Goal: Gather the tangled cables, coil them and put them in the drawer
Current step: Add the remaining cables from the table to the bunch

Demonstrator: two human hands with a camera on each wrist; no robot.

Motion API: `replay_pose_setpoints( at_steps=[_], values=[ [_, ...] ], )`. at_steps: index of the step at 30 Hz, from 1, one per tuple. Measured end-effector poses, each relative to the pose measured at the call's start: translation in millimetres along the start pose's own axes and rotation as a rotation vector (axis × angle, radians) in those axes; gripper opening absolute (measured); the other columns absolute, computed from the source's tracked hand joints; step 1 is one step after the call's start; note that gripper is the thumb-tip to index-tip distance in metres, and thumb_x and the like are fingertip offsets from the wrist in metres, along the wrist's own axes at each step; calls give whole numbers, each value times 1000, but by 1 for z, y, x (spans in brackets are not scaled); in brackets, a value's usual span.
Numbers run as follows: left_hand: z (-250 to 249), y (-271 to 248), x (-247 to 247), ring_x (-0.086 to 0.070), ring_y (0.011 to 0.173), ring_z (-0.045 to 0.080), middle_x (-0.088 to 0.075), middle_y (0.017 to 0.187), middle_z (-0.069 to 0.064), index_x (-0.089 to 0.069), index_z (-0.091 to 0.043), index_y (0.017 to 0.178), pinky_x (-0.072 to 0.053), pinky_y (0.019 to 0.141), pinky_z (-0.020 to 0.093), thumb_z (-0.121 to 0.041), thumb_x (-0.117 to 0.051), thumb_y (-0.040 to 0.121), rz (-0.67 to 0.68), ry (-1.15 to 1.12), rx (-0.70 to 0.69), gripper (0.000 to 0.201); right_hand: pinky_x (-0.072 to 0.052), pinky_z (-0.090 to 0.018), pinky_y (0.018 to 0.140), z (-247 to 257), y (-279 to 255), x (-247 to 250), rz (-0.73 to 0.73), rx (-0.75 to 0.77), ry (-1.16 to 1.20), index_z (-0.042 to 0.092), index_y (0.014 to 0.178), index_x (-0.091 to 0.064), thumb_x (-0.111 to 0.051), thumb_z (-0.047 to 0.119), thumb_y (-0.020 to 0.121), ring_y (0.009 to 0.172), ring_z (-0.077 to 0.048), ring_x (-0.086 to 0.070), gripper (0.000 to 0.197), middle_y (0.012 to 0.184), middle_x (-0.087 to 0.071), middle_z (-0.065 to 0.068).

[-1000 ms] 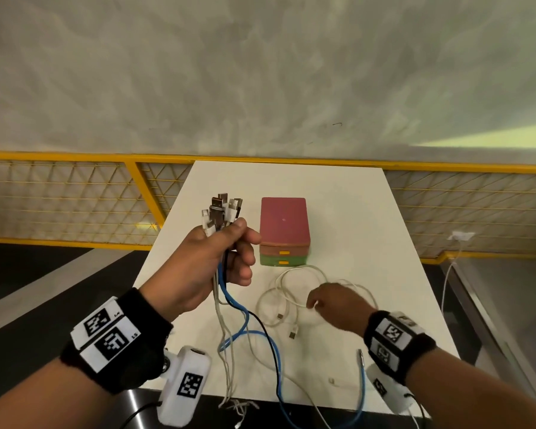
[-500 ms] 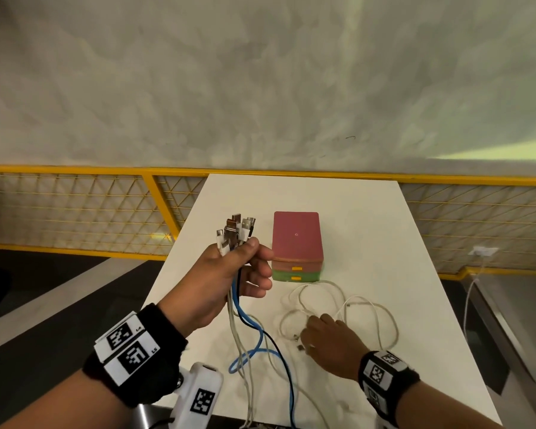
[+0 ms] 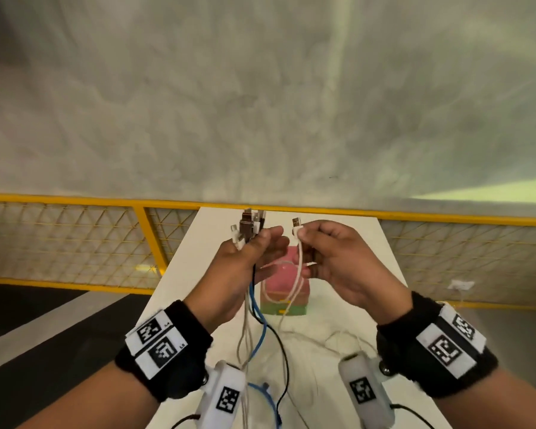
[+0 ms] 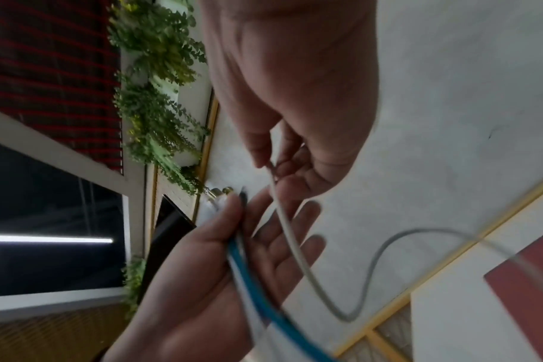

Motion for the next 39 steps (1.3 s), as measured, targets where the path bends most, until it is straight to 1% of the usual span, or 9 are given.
replay_pose_setpoints(
  at_steps=[4,9,16,22,24,28,31,36,39],
  values=[
    [-1,3,-21,-73,97,27,-76,107,14,-73,-16,111,-56,89,42,-23,-50,101,-7,-82,13,26,-56,-31,53,-4,-2,-6,-142,3,105,3,97,-62,-67,5,88,61,-22,-66,11,80,-66,-17],
    [16,3,-25,-72,79,22,-74,90,14,-70,-10,101,-57,85,41,-28,-49,102,-8,-59,104,27,-58,-34,58,-2,-7,3,-262,124,33,4,83,-63,-70,-4,82,62,-25,-67,11,72,-68,-15],
    [41,-1,-25,-72,98,33,-72,111,24,-62,-1,120,-51,98,55,-29,-44,104,45,-128,233,37,-55,-24,58,-6,-12,-7,-173,148,-121,13,91,-74,-56,-5,90,72,-18,-73,25,85,-75,-7],
    [33,6,-10,-72,104,33,-76,99,18,-63,-7,92,-54,93,46,-31,-39,104,-23,-307,179,36,-36,-23,47,-77,-18,28,-300,-174,-27,15,82,-62,-52,21,95,54,-9,-52,17,69,-60,0],
    [32,5,-8,-71,104,34,-75,92,17,-61,-6,90,-55,92,47,-31,-38,104,-16,-396,181,36,-31,-25,49,-123,-27,27,-275,-386,-6,16,80,-64,-49,35,96,56,-11,-45,29,70,-58,-2],
    [37,-4,-14,-74,90,35,-73,82,18,-63,-4,88,-60,82,47,-31,-39,102,32,-428,221,38,-33,-26,59,-142,-29,4,-144,-498,-14,22,84,-67,-47,51,91,64,-12,-46,36,77,-63,2],
    [43,-13,-16,-75,82,33,-72,74,16,-63,-5,86,-61,78,45,-32,-41,100,54,-428,251,38,-40,-31,71,-146,-29,-31,32,-626,184,27,85,-63,-44,50,90,65,-12,-55,30,83,-63,2],
    [49,-30,1,-66,60,26,-57,62,11,-63,-8,80,-60,60,38,-34,-41,101,63,-358,282,40,-33,-37,84,-147,-19,-35,50,-682,347,22,79,-59,-49,34,91,66,-11,-59,20,58,-65,8],
    [56,-43,26,-51,49,22,-44,58,9,-62,-8,77,-47,52,32,-33,-45,99,35,-255,293,38,-26,-48,99,-144,-16,-25,96,-728,314,23,75,-62,-59,31,81,86,-15,-63,10,78,-72,6]
  ],
)
Point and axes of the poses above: each hand's wrist, its own y-axis towards the middle knuckle, its own x-axis out of the back of the hand, z = x × y, the point moved 10 cm from there along y, towards the middle knuckle
